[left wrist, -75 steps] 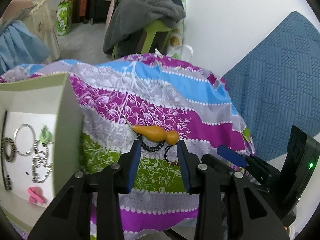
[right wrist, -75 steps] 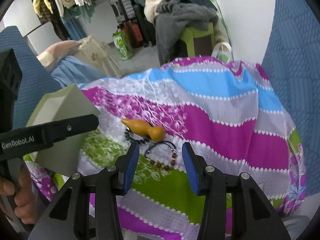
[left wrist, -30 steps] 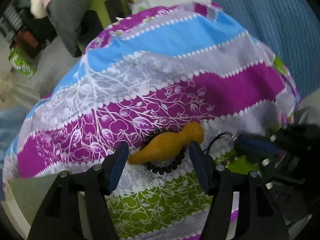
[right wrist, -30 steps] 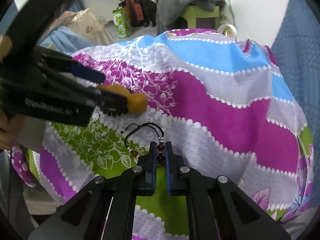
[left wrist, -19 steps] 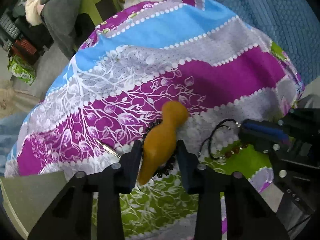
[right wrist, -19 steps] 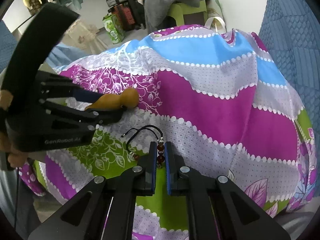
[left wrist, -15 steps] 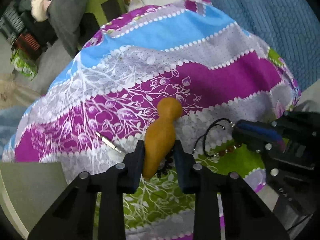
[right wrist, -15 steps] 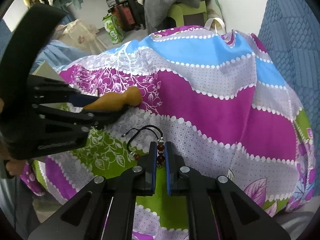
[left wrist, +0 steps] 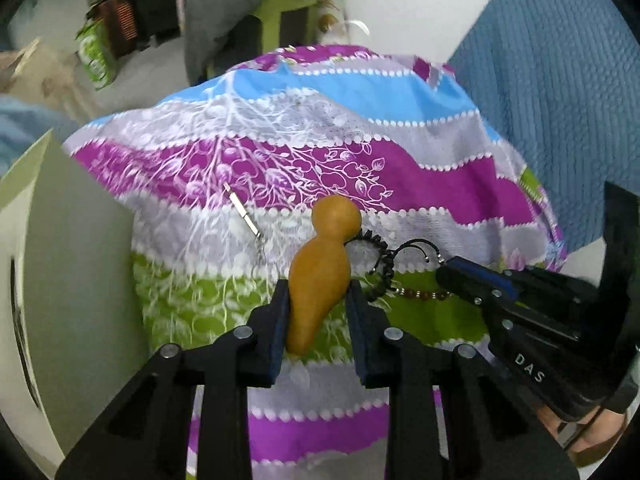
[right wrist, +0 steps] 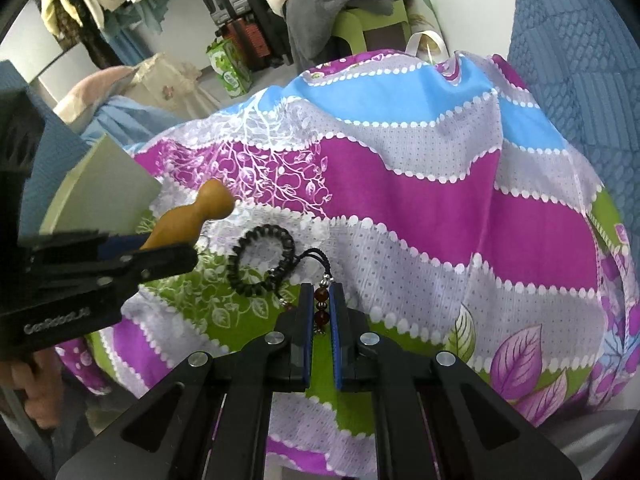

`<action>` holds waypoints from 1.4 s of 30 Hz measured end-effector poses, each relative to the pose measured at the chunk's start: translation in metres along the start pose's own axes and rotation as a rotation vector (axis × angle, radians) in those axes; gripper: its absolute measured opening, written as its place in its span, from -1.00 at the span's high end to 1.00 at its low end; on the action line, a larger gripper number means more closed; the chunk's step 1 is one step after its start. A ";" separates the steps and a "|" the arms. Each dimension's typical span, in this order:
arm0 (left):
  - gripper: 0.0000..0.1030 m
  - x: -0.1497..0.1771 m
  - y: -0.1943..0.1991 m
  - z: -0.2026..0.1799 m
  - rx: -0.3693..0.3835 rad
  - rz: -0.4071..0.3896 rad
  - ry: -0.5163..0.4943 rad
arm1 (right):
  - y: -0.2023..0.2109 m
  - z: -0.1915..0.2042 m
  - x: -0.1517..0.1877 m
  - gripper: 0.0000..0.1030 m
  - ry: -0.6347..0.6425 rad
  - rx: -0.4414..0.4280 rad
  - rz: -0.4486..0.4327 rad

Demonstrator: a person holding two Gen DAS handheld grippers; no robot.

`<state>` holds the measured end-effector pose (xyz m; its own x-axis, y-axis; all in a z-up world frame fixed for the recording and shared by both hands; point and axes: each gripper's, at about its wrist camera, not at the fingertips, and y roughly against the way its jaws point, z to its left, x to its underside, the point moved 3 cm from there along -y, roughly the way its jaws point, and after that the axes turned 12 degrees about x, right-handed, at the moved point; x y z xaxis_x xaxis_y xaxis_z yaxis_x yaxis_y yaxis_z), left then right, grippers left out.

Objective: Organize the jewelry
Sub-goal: 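Carry the gourd with left tool while right tool carries the bracelet over the box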

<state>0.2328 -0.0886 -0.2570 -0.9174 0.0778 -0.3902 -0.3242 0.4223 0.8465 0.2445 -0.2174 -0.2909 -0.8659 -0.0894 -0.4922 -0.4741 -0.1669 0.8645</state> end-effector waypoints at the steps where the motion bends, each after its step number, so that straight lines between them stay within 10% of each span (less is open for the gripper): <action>1: 0.45 0.003 0.004 -0.001 0.006 -0.012 0.022 | 0.003 0.000 0.001 0.89 -0.006 -0.007 -0.006; 20: 0.44 -0.004 0.107 0.010 0.059 -0.188 0.164 | 0.080 0.052 -0.037 0.90 0.095 0.096 -0.124; 42: 0.44 -0.020 0.231 0.086 -0.026 -0.319 0.195 | 0.156 0.179 -0.117 0.89 0.197 0.026 -0.261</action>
<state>0.1963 0.0851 -0.0847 -0.7949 -0.2285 -0.5621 -0.6047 0.3741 0.7031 0.2430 -0.0569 -0.0797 -0.6682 -0.2352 -0.7058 -0.6824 -0.1841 0.7074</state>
